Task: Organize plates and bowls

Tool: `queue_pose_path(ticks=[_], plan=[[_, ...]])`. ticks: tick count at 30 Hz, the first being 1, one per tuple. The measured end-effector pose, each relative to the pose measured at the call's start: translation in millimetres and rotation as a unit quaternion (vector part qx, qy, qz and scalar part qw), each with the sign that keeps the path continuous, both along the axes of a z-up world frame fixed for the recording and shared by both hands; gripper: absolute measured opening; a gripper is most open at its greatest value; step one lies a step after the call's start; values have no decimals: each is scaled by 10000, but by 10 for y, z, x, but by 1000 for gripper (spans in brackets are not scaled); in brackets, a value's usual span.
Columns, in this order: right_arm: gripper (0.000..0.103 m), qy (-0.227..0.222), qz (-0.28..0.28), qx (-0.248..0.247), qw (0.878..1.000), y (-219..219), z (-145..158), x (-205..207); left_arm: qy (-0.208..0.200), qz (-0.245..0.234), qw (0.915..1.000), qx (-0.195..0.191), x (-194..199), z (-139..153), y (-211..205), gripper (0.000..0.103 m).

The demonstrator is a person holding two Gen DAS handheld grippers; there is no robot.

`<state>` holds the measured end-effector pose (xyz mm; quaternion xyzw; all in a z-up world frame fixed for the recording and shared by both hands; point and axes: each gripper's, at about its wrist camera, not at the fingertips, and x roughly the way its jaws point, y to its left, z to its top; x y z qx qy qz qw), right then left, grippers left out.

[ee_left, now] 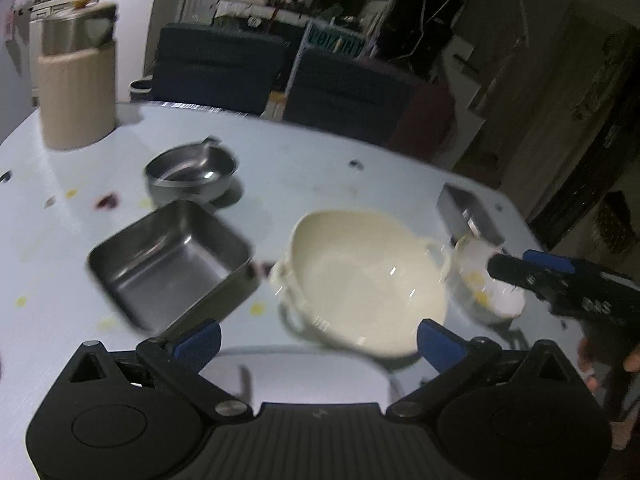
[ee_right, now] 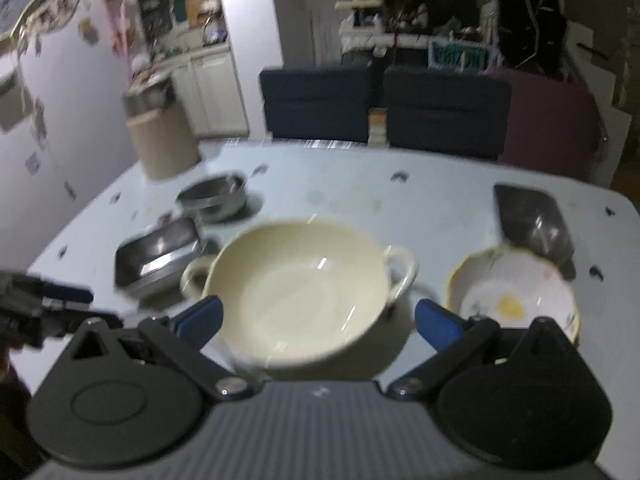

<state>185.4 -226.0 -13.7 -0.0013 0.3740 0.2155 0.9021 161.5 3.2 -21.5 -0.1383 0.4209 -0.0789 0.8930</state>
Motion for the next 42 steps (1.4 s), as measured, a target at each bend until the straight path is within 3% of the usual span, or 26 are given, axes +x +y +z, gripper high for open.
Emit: queue_pose_path(ticks=[4,9,12,19,22,24,31,36,42], plan=[[100,-157,-330,162,9992,-190,28,362,12,55,9998,-181,244,-19,-52,95],[79,217,-521,455,9974,-322,-135,769,420,310,9980,-359,475,-174,-16,78],[67,638,-507,540,9952,-330,-322,984,718,425,9949,-558,569,-294,49,74],[47,1091,-302,188,9934,-88,-653,1113,1077,531,9910,-583,742,-484,124,60],[34,1178,-364,-10,9924,-39,-712,1130,1181,551,9896,-606,796,-547,142,54],[34,1203,-349,54,9921,-48,-719,1124,1233,535,9889,-634,827,-590,134,47],[33,1244,-350,-51,9916,-78,-712,1063,1167,524,9904,-517,879,-595,122,39],[31,1383,-320,-19,9899,-163,-708,945,1116,619,9906,-501,953,-622,202,21],[31,1473,-354,327,9879,-256,-764,912,1185,609,9897,-518,1047,-680,219,21]])
